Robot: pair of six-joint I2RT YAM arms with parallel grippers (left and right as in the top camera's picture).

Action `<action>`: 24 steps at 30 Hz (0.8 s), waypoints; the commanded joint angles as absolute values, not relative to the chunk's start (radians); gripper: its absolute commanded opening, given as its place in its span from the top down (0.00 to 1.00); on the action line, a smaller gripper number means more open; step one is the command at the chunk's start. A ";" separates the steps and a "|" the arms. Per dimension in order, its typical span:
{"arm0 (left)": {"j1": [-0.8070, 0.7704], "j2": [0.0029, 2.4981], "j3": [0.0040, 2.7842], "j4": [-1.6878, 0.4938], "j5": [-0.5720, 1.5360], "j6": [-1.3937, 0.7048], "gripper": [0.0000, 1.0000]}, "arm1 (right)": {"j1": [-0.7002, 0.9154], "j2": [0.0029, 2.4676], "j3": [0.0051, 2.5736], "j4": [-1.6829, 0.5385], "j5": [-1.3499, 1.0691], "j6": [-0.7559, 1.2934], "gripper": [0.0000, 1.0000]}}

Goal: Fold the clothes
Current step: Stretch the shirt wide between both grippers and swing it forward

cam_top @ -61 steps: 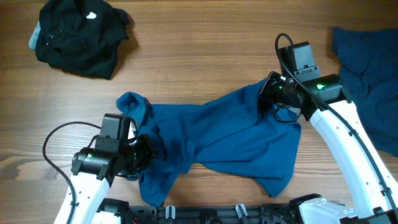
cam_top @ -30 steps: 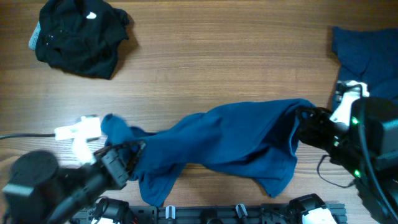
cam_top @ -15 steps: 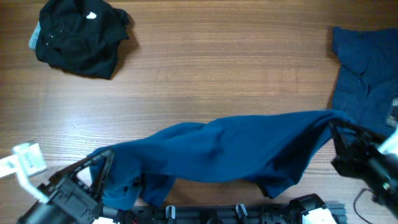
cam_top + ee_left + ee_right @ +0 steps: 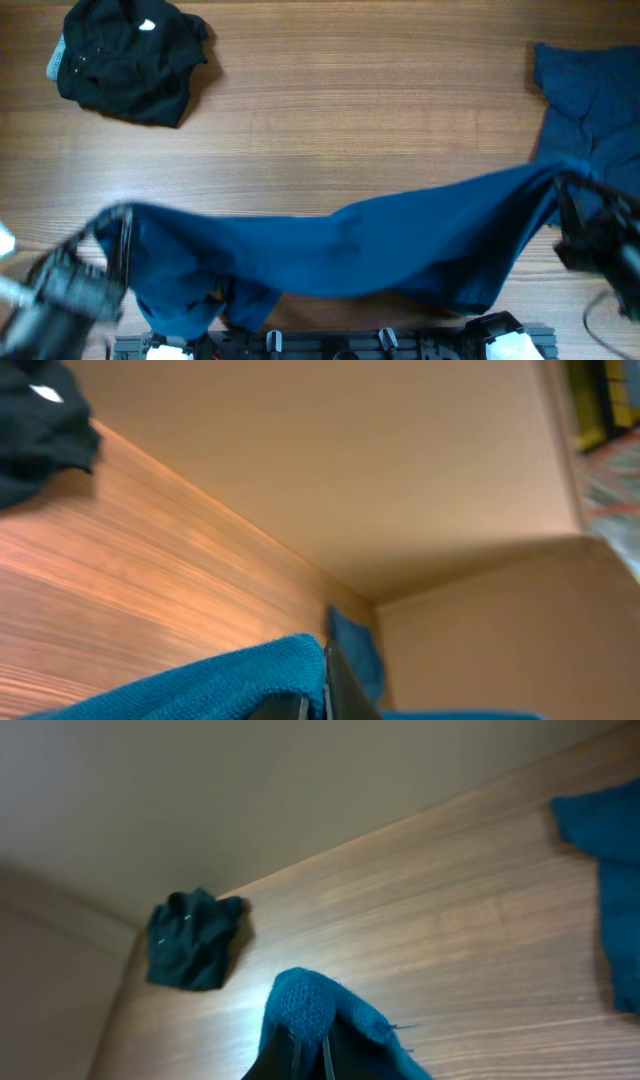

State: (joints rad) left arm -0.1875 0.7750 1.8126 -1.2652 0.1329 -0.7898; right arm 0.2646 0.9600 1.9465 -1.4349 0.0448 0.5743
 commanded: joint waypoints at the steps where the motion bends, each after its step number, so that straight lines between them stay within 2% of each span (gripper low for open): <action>1: -0.185 0.920 1.903 -1.241 0.036 -0.745 0.96 | 0.260 1.046 1.998 -1.418 0.170 0.574 0.96; 11: -0.185 1.086 2.308 -1.388 0.006 -0.714 0.96 | 0.260 1.075 2.194 -1.496 0.172 0.564 0.96; 24: -0.185 1.086 2.581 -1.493 0.085 -0.771 0.96 | 0.260 1.075 2.391 -1.608 0.120 0.530 0.95</action>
